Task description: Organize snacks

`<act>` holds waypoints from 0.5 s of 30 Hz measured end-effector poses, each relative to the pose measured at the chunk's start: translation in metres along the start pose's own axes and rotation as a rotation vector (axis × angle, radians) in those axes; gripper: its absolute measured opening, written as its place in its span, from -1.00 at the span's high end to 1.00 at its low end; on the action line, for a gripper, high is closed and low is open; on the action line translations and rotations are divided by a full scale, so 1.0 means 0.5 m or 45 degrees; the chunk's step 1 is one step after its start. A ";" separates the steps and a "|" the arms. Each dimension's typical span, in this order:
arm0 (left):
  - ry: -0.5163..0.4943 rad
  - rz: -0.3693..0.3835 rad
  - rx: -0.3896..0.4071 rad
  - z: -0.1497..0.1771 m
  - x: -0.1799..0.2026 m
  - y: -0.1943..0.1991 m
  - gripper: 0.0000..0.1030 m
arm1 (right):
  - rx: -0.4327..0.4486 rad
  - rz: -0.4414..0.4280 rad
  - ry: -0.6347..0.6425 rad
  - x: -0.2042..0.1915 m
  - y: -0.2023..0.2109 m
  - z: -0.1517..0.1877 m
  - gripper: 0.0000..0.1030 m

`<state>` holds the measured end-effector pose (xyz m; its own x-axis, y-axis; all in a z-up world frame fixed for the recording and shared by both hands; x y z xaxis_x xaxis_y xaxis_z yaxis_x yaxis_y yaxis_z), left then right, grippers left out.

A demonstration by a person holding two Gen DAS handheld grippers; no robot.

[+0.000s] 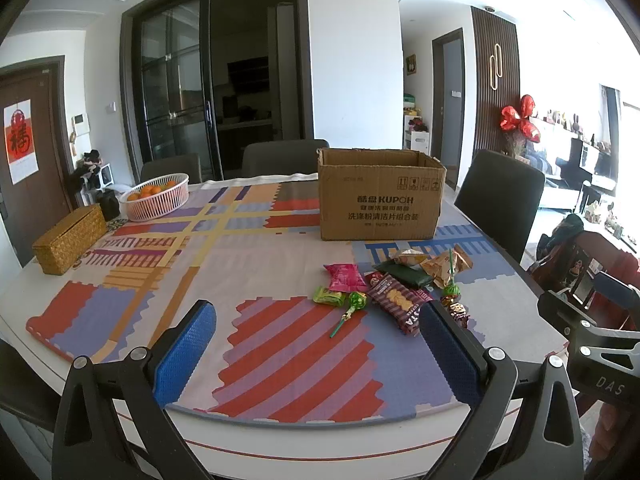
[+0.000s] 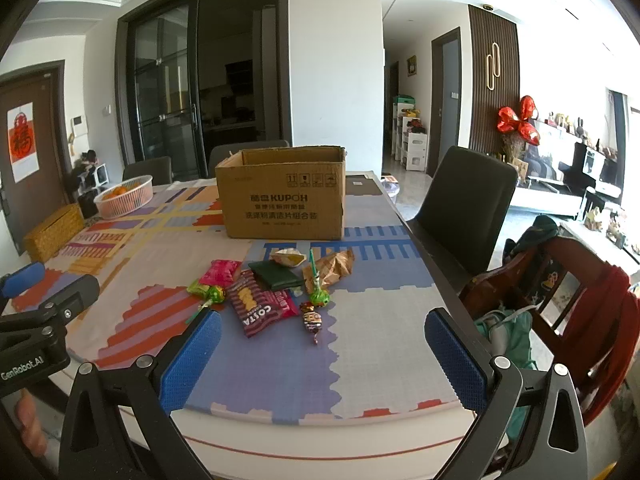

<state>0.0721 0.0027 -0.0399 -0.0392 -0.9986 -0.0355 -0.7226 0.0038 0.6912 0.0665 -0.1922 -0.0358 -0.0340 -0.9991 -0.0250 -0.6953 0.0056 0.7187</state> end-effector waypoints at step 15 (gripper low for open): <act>0.001 -0.001 0.000 -0.001 0.000 0.001 -1.00 | 0.002 0.001 0.003 -0.001 0.004 0.001 -0.99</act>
<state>0.0720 0.0025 -0.0391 -0.0385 -0.9986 -0.0355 -0.7225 0.0033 0.6913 0.0648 -0.1918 -0.0344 -0.0329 -0.9992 -0.0229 -0.6962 0.0065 0.7178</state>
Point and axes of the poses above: each gripper's, at about its wrist camera, not at the fingertips, and y roughly against the way its jaws point, x to its right, z to its underside, the point moved 9 cm from there along -y, roughly the way its jaws point, and after that the axes turned 14 degrees about -x, right-handed, at the moved point
